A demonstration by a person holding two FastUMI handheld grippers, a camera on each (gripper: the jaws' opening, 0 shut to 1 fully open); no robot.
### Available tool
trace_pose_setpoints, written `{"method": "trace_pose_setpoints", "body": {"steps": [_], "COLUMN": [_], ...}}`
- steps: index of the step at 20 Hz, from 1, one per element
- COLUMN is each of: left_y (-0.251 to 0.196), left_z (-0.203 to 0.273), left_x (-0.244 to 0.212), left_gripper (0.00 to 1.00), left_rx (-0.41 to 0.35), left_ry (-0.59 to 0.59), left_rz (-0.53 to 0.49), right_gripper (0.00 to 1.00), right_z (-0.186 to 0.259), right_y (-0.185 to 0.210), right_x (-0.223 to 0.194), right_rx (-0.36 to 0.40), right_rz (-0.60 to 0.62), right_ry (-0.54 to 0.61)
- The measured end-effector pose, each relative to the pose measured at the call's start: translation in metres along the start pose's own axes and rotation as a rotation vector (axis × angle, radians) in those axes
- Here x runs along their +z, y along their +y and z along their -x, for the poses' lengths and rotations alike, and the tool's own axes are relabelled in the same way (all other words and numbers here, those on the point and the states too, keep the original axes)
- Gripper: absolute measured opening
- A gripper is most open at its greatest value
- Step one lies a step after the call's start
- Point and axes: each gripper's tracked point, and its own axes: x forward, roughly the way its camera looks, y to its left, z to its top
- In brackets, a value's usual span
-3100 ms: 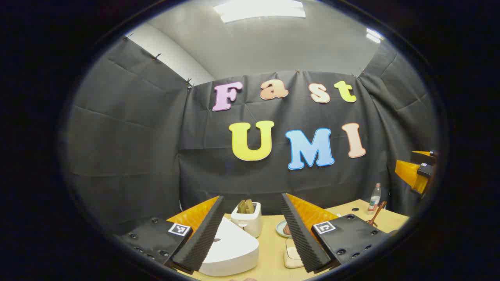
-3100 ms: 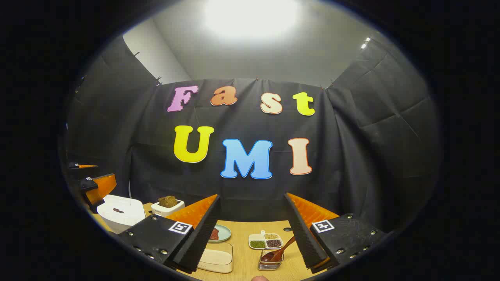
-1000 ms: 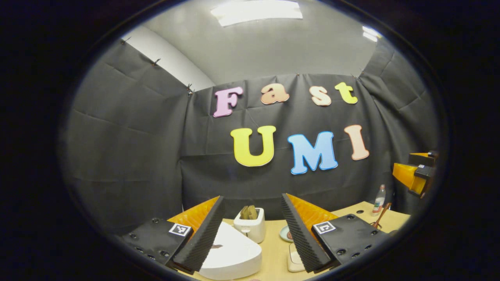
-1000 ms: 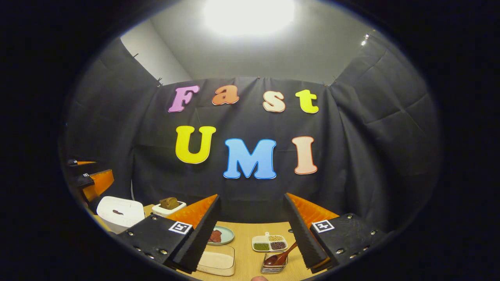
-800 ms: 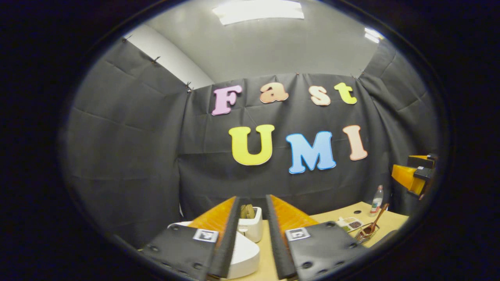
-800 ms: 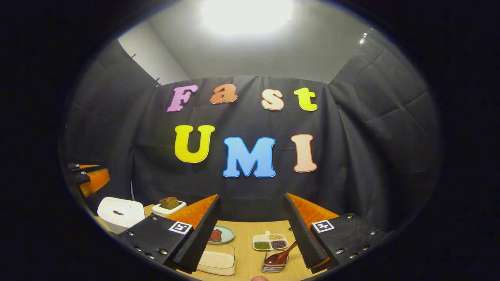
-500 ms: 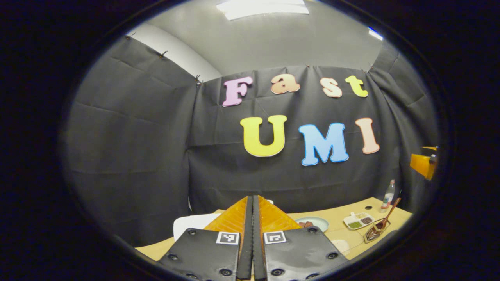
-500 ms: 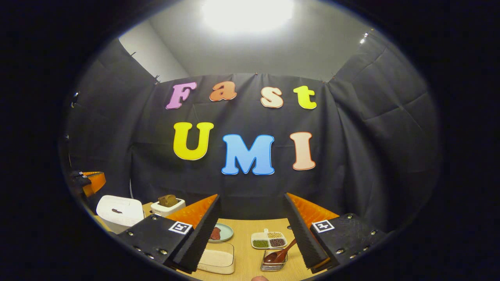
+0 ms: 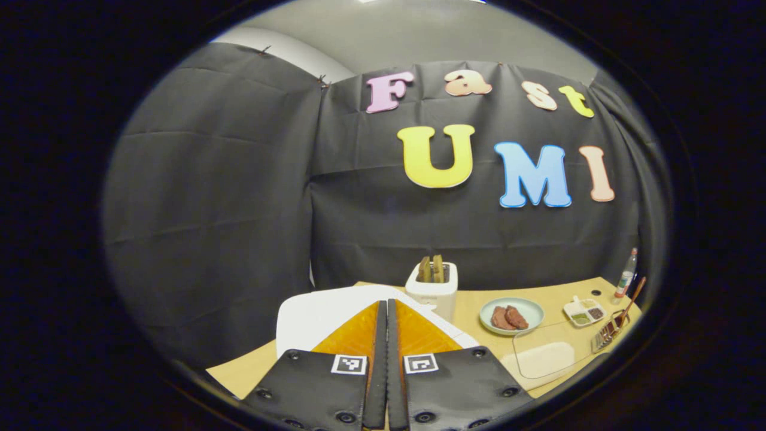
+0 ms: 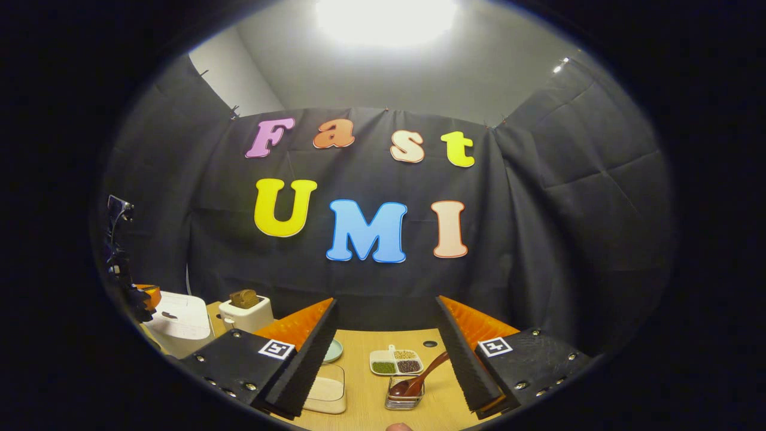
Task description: Close the left gripper, press the button to open the rice cooker; take a wooden spoon from the chopstick holder with the right hand, scoop a spoonful of rice and pour it into the rice cooker, then put the wooden spoon back into the chopstick holder.
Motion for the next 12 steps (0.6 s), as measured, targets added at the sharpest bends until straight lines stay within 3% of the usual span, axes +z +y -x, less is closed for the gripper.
{"method": "trace_pose_setpoints", "body": {"steps": [10,12], "left_y": [0.008,0.009], "left_z": [-0.02,-0.018], "left_x": [-0.068,-0.066], "left_gripper": [0.09,0.09], "left_rx": [0.03,0.039], "left_ry": [0.195,0.165], "left_rz": [0.023,0.021], "right_gripper": [0.96,0.96], "right_z": [0.006,0.004], "right_y": [-0.02,-0.022], "right_x": [-0.015,-0.017], "right_rx": [-0.055,-0.06], "right_rz": [0.013,0.018], "right_ry": [0.046,0.049]}}
